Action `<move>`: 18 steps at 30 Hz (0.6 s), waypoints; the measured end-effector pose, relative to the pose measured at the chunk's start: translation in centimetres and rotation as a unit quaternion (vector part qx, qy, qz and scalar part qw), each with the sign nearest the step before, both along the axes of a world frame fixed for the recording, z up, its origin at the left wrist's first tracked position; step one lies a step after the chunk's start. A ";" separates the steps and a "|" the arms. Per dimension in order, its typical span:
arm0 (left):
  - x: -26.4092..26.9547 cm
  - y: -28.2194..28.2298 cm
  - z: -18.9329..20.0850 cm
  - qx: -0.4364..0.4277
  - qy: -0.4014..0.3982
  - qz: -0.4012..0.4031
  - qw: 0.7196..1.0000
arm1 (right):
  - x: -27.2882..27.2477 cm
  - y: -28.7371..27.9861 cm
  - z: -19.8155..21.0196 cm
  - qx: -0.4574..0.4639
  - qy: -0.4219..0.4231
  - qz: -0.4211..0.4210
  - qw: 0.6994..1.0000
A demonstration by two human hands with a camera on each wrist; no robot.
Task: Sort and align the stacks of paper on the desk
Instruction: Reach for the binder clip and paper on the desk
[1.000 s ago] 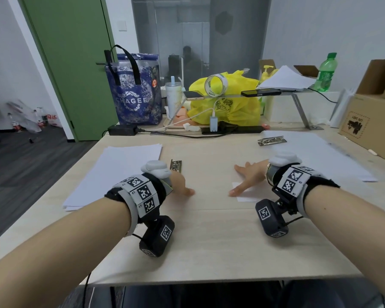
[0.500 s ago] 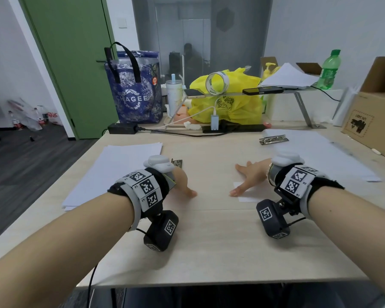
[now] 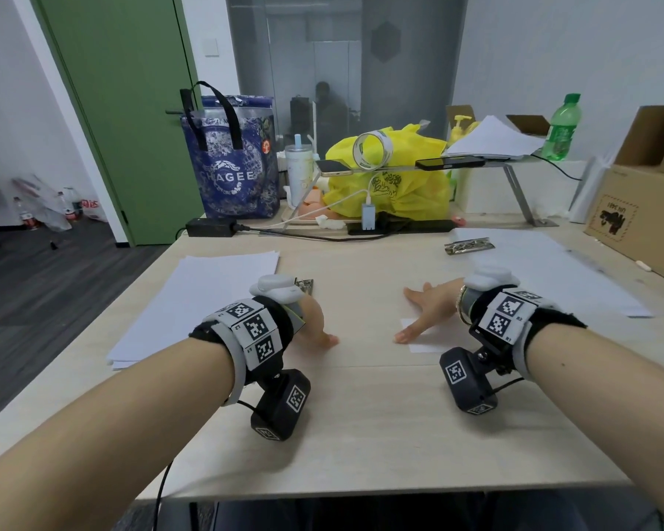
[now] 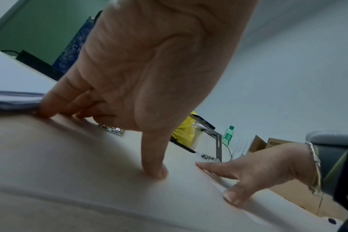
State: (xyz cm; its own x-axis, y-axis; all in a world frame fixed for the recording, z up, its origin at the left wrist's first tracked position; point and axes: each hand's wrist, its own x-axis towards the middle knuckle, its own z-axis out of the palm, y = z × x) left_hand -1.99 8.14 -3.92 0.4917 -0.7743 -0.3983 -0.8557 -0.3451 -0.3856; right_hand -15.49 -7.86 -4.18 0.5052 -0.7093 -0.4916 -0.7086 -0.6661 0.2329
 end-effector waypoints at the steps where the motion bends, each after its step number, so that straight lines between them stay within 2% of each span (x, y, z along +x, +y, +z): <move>1: 0.0 0.1 -0.2 -0.001 -0.002 0.005 1.000 | 0.0 0.0 0.0 0.001 -0.002 0.000 1.000; 4: 0.9 -0.1 0.3 -0.001 0.001 0.011 1.000 | -0.1 0.0 -0.1 0.004 -0.006 -0.002 1.000; 8: 2.4 -0.8 2.6 -0.003 0.070 0.050 0.996 | -0.1 -0.1 -0.2 0.005 -0.011 -0.002 1.000; 11: 4.1 -2.2 2.3 -0.042 0.126 0.103 0.986 | -0.2 -0.1 -0.3 0.006 -0.012 -0.001 1.000; 15: 8.7 -4.0 1.7 -0.130 0.294 0.227 0.919 | -0.1 -0.3 -0.4 0.005 -0.013 0.002 1.000; 18: 9.7 -4.3 2.8 -0.230 0.331 0.240 0.883 | -0.1 -0.4 -0.3 0.007 -0.009 0.003 1.000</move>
